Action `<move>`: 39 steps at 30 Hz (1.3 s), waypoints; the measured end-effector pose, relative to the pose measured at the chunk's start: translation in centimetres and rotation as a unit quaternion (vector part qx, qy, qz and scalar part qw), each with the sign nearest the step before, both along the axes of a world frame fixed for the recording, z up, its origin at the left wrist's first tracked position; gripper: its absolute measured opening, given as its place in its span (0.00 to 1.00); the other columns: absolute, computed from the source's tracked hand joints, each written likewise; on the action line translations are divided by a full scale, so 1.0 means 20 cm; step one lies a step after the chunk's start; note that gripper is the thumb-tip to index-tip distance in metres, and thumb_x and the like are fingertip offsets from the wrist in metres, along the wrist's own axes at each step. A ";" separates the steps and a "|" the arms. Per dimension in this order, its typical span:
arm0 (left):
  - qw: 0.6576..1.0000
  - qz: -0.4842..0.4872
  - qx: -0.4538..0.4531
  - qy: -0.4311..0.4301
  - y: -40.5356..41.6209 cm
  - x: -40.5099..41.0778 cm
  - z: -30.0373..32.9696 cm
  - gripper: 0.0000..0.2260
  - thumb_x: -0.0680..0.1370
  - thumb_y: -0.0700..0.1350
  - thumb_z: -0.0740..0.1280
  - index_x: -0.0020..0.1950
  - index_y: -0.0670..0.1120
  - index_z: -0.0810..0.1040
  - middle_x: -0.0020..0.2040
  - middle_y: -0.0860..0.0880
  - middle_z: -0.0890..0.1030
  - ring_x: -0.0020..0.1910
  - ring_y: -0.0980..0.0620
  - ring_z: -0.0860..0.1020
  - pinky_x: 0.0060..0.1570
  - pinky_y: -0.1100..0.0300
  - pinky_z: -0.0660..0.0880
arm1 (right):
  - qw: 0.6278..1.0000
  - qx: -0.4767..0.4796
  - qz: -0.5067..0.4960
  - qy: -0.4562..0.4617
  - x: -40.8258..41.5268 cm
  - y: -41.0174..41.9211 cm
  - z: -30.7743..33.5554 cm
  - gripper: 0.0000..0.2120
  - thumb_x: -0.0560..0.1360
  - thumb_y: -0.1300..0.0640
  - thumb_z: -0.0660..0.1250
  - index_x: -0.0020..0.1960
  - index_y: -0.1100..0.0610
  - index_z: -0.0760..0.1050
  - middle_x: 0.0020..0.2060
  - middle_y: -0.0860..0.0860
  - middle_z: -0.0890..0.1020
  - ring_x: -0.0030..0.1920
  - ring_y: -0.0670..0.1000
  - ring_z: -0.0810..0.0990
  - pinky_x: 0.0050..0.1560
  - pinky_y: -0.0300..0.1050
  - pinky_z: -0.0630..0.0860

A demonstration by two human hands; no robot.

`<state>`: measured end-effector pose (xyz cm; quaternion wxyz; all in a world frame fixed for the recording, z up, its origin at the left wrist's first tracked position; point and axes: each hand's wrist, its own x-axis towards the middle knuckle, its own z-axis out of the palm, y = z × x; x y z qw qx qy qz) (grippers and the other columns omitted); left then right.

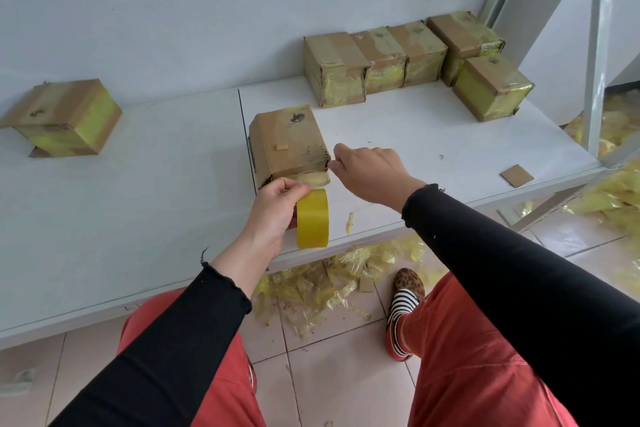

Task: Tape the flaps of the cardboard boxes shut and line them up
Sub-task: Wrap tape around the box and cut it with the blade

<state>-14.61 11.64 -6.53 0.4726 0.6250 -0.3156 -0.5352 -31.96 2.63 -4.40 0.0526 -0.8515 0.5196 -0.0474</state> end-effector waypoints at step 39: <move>0.980 -0.099 -0.033 -0.172 0.08 0.13 0.09 0.08 0.73 0.40 0.77 0.37 0.48 0.81 0.34 0.57 0.81 0.36 0.63 0.78 0.46 0.61 0.70 | 0.877 0.156 -0.098 -0.444 0.04 0.24 -0.10 0.16 0.84 0.47 0.62 0.45 0.56 0.79 0.25 0.43 0.71 0.26 0.44 0.64 0.31 0.42 0.63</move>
